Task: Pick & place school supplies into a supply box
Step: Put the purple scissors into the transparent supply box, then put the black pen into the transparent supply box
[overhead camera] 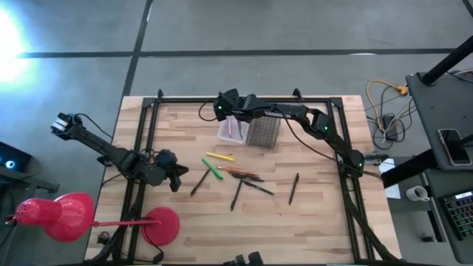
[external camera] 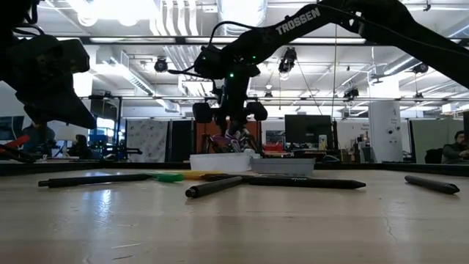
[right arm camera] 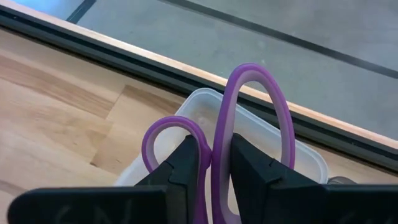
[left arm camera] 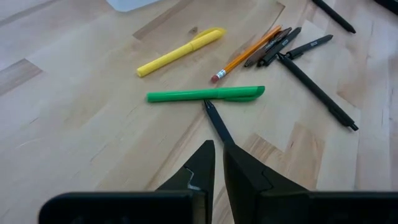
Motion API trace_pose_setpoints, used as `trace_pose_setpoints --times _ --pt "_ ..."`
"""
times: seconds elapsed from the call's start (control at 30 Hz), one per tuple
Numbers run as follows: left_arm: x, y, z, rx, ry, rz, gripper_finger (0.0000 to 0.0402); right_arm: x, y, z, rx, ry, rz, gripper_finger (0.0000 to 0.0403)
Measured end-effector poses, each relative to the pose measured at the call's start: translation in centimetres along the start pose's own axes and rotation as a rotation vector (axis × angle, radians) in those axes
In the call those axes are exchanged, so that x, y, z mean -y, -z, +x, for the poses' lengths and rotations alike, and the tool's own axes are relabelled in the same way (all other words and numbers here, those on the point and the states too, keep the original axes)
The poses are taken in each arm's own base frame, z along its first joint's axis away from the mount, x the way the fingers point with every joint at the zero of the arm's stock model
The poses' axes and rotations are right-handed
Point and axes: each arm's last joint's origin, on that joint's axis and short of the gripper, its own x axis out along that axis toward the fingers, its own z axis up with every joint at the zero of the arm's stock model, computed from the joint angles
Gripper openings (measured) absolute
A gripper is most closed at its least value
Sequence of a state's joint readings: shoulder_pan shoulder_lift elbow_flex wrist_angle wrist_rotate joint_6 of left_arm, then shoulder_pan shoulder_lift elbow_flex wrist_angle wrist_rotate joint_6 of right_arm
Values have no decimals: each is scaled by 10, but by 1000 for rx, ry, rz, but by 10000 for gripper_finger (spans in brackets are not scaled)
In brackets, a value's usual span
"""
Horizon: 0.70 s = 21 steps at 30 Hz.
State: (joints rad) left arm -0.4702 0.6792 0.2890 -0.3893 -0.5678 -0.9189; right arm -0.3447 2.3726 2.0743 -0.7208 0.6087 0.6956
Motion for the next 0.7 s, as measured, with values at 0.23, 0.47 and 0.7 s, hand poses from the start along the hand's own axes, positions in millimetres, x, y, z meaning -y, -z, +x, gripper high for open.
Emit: trace_pose_setpoints --times 0.23,0.47,0.7 --pt "0 0 0 0 0 0 17 -1 4 1 -72 -67 -7 90" --pt "0 0 0 1 0 -1 17 2 16 2 -164 -43 9 119" --pt "1 -1 0 2 3 -3 17 5 24 -4 -227 6 18 130"
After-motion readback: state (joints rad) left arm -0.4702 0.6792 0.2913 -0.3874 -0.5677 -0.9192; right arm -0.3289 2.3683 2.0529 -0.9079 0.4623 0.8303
